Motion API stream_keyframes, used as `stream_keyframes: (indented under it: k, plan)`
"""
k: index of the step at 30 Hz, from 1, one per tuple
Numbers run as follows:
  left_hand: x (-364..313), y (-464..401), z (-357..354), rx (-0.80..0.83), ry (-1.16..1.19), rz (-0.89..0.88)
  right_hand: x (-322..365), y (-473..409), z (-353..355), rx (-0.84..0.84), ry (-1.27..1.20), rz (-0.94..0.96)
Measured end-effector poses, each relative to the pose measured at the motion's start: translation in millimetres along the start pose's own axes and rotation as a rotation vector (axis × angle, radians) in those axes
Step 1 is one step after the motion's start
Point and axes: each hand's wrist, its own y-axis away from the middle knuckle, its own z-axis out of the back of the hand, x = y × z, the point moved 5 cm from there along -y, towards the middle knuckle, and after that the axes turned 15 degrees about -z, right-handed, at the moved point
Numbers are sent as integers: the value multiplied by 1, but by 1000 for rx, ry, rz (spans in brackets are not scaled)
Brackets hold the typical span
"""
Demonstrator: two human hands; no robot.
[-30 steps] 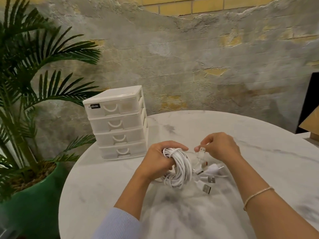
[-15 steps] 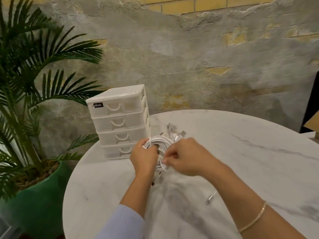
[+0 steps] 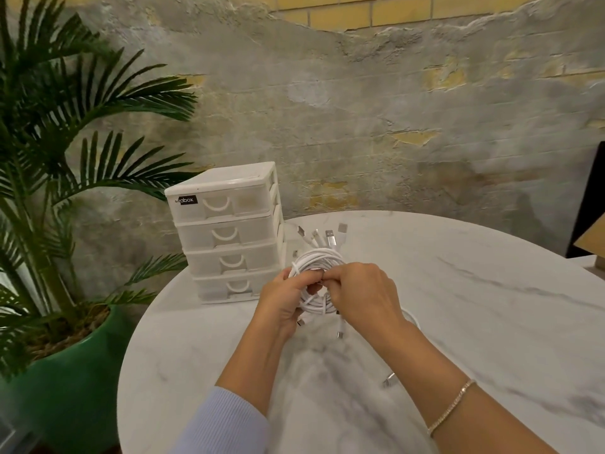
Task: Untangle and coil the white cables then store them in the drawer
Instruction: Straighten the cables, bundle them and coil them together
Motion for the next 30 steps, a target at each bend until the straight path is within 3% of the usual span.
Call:
stream_keyframes:
  k: [6,16,21,30]
  plan:
    - [-7,1,-5,238,101,-23,-4,1,9,-77,-229,39]
    - [-6,5,-9,234,85,-18,-7,-4,3,-192,-210,105]
    - [-8,6,-11,249,117,-41,-6,-1,4,-411,-278,170]
    - [-13,7,-14,336,92,-122,-2,2,7,-472,-292,201]
